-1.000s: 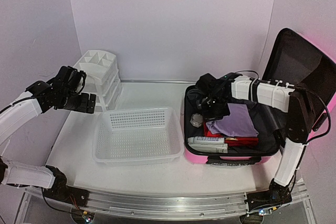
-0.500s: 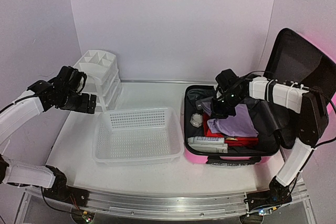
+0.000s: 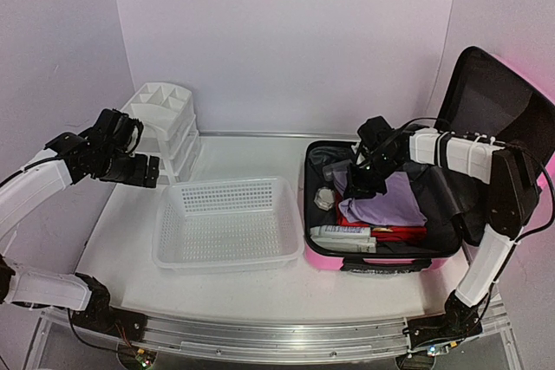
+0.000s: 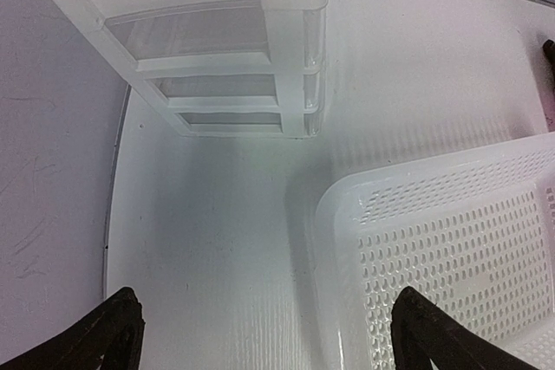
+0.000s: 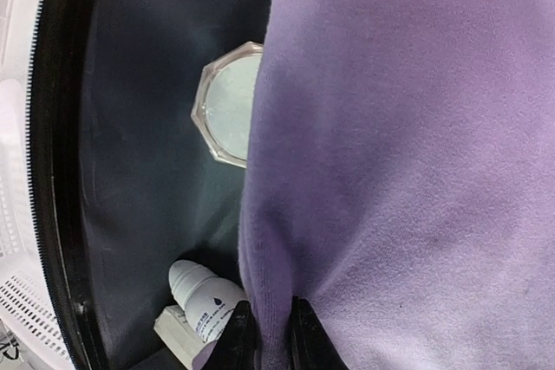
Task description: Open, take out, and arrange the luggage
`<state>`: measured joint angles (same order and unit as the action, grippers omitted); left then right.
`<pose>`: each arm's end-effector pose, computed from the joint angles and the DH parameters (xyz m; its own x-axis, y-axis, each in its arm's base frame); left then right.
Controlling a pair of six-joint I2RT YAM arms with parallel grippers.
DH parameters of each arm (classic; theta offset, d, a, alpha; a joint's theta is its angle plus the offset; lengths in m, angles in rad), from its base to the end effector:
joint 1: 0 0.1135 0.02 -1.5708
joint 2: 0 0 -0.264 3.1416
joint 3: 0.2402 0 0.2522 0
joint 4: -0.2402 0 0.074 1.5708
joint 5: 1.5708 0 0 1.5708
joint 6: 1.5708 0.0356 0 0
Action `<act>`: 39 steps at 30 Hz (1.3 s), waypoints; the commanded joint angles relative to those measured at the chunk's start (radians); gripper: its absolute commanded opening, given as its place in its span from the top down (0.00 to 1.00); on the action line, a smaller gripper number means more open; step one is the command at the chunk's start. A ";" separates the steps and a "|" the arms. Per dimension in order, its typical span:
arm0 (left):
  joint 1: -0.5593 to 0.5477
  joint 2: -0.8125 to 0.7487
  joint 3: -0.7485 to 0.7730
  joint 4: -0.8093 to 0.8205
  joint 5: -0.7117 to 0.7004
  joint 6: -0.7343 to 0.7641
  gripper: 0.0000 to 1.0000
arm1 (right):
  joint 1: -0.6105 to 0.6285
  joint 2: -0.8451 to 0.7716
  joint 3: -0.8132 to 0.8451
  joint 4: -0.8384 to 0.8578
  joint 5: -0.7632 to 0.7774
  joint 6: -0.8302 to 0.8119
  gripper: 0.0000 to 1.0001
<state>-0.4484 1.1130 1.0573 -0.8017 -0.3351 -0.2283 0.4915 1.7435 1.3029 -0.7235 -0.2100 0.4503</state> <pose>0.2048 -0.0855 0.3152 -0.7125 0.1056 -0.6937 0.0557 0.9940 0.0941 0.3100 0.1744 0.2234 -0.9615 -0.0319 -0.2728 -0.1286 0.9299 0.3445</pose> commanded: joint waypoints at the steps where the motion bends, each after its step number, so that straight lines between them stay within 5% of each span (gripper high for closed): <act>1: 0.008 -0.015 0.006 0.043 0.001 -0.002 0.00 | -0.002 0.009 0.016 0.033 -0.011 -0.001 0.86; 6: 0.010 -0.015 0.005 0.043 0.001 -0.001 0.01 | -0.004 0.018 0.019 0.032 -0.002 0.002 0.98; 13: 0.012 -0.013 0.005 0.045 0.004 -0.002 0.01 | -0.024 -0.010 0.013 0.026 -0.045 0.011 0.89; 18: 0.015 -0.013 0.004 0.044 0.007 -0.002 0.01 | -0.042 -0.024 0.000 0.027 -0.082 0.003 1.00; 39: 0.022 -0.015 0.002 0.047 0.014 -0.002 0.00 | -0.185 -0.196 -0.066 0.039 -0.360 0.061 1.00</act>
<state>-0.4370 1.1130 1.0573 -0.8017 -0.3317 -0.2321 0.3199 1.6211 1.2301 -0.7139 -0.4656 0.4694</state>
